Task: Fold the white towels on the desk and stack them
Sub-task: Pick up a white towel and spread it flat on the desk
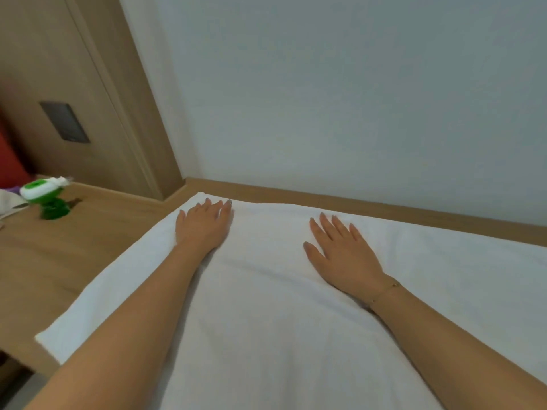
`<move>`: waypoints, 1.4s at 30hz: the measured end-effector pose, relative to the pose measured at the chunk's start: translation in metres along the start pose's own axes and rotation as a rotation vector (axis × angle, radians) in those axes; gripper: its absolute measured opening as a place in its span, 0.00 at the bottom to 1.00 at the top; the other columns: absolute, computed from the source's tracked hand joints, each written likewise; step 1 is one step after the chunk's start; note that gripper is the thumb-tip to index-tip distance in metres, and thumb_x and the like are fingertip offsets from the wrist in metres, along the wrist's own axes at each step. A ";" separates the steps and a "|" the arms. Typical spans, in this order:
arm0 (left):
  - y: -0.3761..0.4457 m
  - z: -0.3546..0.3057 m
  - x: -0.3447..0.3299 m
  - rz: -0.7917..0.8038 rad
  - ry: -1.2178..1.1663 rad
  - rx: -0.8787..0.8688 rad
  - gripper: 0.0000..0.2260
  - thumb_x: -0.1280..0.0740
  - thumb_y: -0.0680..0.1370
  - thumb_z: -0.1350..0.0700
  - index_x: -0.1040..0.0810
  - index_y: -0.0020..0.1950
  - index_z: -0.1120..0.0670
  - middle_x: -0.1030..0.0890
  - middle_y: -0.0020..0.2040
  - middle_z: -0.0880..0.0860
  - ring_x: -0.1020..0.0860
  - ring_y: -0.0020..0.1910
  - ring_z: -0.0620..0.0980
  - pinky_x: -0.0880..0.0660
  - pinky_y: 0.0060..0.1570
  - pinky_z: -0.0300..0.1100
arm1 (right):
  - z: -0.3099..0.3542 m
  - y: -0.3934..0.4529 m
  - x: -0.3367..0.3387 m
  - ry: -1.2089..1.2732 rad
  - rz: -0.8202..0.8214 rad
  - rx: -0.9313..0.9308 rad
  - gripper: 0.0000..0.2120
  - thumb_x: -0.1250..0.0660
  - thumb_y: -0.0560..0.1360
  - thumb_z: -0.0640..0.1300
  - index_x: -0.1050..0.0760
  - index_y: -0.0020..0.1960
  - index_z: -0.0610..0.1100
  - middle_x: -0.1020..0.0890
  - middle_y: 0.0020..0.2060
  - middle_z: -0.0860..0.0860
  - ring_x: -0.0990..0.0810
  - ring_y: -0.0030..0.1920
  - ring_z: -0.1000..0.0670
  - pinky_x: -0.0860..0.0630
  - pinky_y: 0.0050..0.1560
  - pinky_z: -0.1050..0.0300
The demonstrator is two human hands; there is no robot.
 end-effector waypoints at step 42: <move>-0.222 0.066 0.058 -0.008 -0.070 -0.197 0.25 0.51 0.84 0.44 0.49 0.81 0.49 0.54 0.81 0.50 0.55 0.80 0.48 0.60 0.76 0.50 | 0.124 -0.119 0.029 0.020 -0.016 0.372 0.27 0.57 0.83 0.52 0.53 0.79 0.43 0.53 0.79 0.49 0.57 0.78 0.53 0.64 0.75 0.60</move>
Point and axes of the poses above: each hand's wrist, its own y-axis towards the middle knuckle, its own x-axis out of the back of the hand, z = x × y, the point moved 2 cm from there along y, towards the middle knuckle
